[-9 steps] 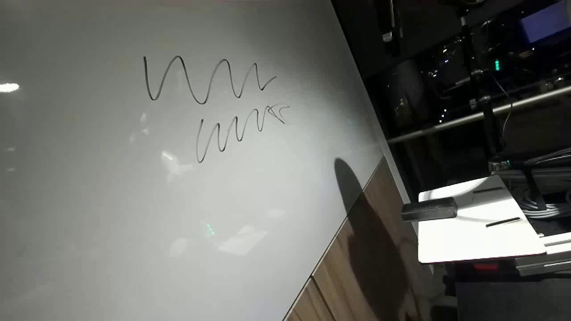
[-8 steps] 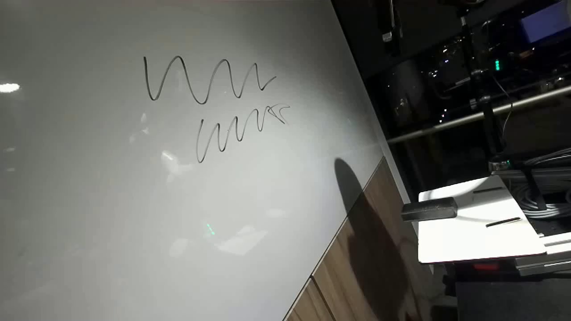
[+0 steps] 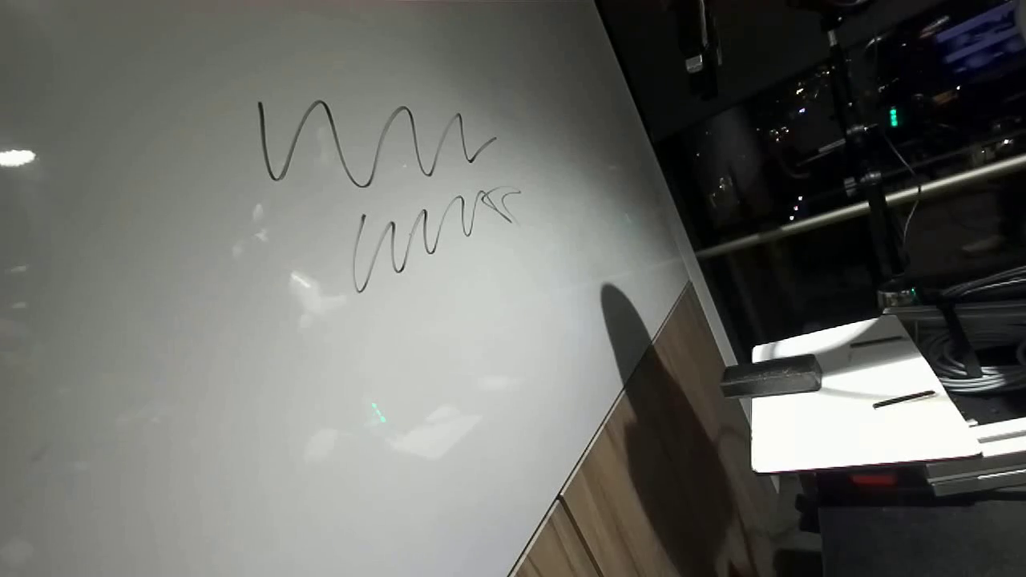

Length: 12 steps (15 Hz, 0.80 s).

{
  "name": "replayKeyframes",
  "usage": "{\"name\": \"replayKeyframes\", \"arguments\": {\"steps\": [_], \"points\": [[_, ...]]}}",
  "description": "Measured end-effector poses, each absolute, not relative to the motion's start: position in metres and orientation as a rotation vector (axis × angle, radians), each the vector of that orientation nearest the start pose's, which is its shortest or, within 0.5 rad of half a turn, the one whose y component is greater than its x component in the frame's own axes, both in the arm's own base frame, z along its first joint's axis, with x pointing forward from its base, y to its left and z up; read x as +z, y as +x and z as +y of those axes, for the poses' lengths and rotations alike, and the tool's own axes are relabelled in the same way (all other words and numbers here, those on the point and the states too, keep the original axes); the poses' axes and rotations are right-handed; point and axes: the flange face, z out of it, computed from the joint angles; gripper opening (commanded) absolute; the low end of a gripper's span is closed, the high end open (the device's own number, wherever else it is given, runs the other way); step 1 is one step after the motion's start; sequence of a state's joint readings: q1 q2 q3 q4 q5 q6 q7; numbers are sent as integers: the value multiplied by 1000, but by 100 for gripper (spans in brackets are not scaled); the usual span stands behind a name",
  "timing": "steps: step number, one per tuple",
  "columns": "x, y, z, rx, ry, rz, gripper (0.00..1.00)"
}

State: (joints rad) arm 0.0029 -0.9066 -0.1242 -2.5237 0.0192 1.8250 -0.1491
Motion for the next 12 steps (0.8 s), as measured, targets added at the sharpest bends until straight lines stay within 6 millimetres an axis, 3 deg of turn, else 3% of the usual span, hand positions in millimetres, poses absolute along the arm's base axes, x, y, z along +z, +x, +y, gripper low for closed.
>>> {"name": "replayKeyframes", "arguments": {"steps": [4, 6, 12], "points": [[567, 297, -42, -321, -3027, -97, 100], [556, 299, -32, -308, -3022, -122, 100], [479, 312, 31, -295, -2982, -252, 100]]}}
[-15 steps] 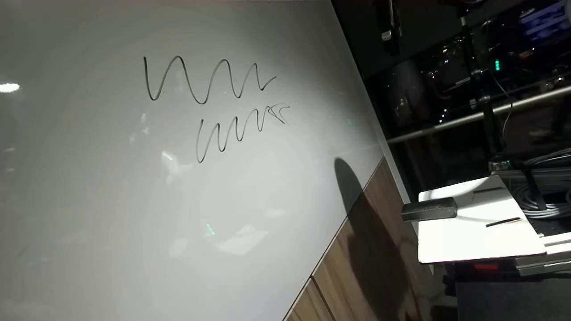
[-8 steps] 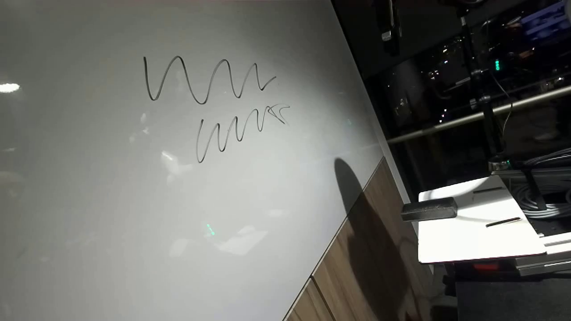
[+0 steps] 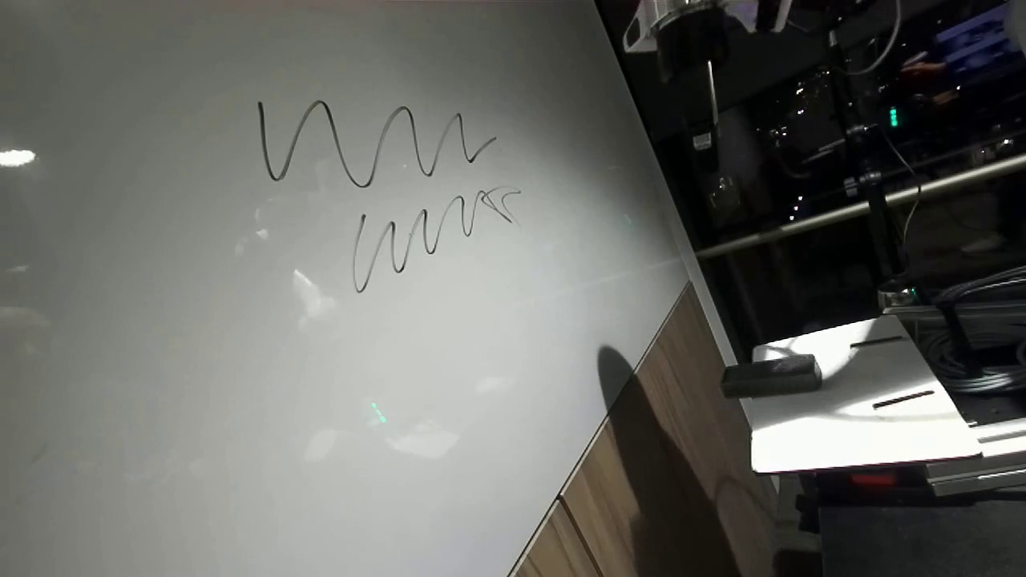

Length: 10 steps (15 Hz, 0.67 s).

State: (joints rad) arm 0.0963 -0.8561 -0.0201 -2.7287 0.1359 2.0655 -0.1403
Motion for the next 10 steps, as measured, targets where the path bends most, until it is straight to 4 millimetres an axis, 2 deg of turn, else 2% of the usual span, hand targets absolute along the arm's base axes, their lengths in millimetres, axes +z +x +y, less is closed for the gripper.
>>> {"name": "replayKeyframes", "arguments": {"steps": [2, 6, 8, 10], "points": [[445, 318, 45, -290, -3003, -265, 100], [388, 347, 64, -259, -3064, -239, 100], [356, 359, 65, -216, -3107, -202, 100], [325, 365, 58, -145, -3148, -154, 100]]}}
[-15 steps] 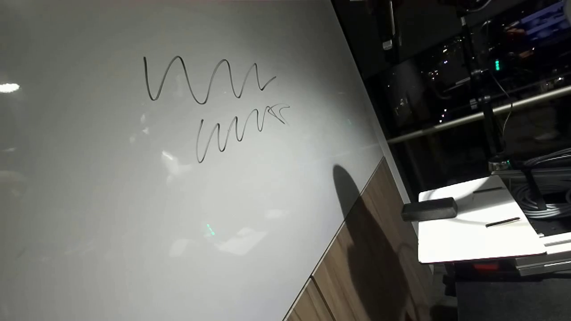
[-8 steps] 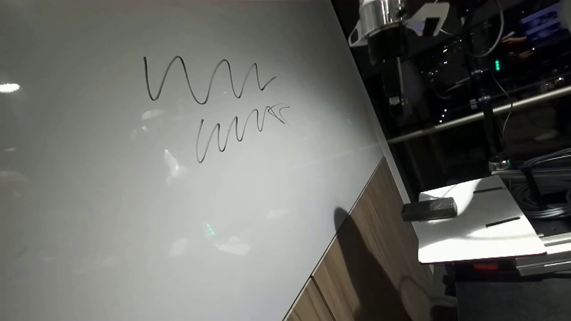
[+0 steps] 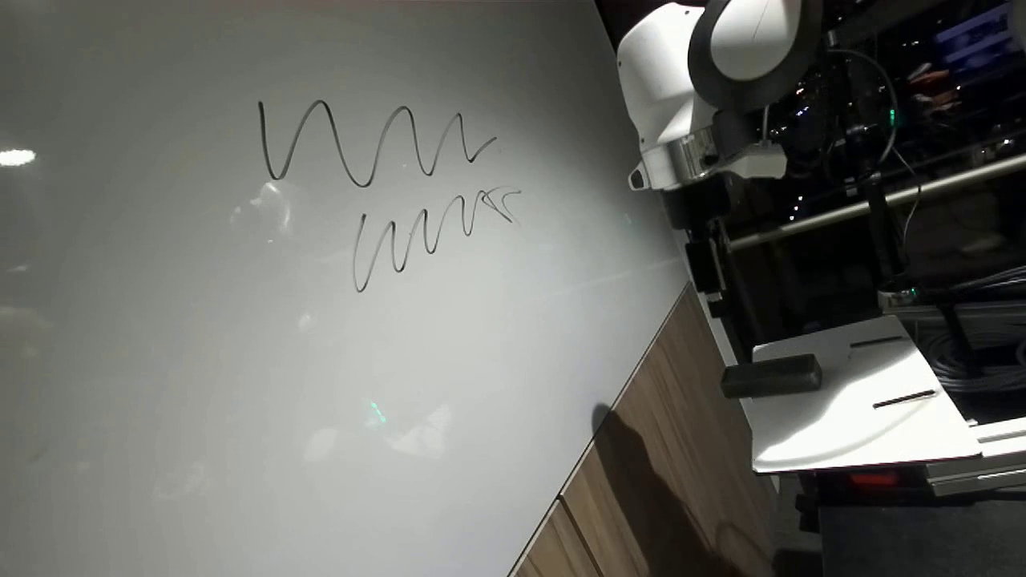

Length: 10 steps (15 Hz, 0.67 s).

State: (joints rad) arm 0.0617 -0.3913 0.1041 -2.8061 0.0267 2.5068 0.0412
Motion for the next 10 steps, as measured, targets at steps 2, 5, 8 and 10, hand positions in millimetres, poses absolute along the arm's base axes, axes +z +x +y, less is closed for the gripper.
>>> {"name": "replayKeyframes", "arguments": {"steps": [2, 5, 8, 10], "points": [[300, 369, 43, -72, -3183, -115, 100], [269, 370, 22, 32, -3211, -86, 100], [246, 372, 15, 73, -3203, -68, 100], [233, 373, 14, 66, -3195, -69, 100]]}}
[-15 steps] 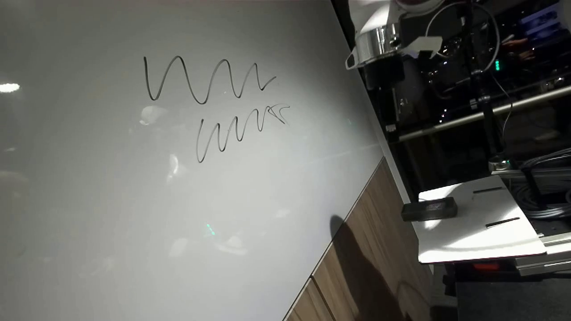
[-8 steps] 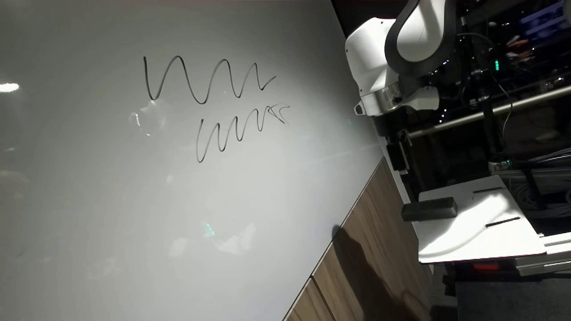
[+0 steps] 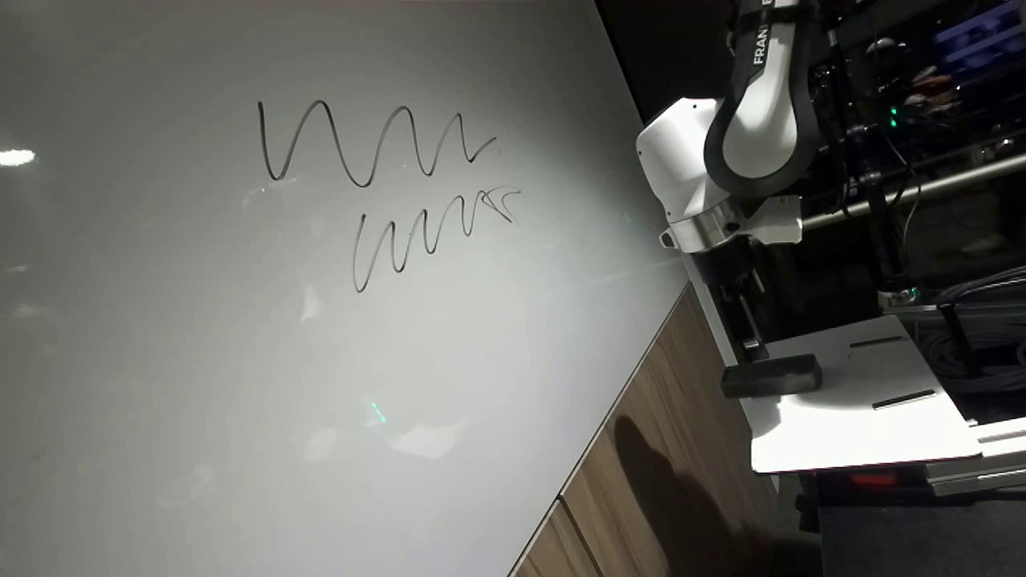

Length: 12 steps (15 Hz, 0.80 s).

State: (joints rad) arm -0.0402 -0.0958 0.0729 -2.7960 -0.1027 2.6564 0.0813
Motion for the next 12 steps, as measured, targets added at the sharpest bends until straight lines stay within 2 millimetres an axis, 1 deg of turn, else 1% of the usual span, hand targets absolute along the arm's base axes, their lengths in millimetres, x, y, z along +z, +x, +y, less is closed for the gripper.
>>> {"name": "replayKeyframes", "arguments": {"steps": [4, 7, 9, 12], "points": [[211, 375, 9, 47, -3191, -79, 100], [198, 375, 4, 42, -3190, -82, 100], [193, 376, 4, 37, -3188, -85, 100], [194, 380, 11, 25, -3187, -111, 100]]}}
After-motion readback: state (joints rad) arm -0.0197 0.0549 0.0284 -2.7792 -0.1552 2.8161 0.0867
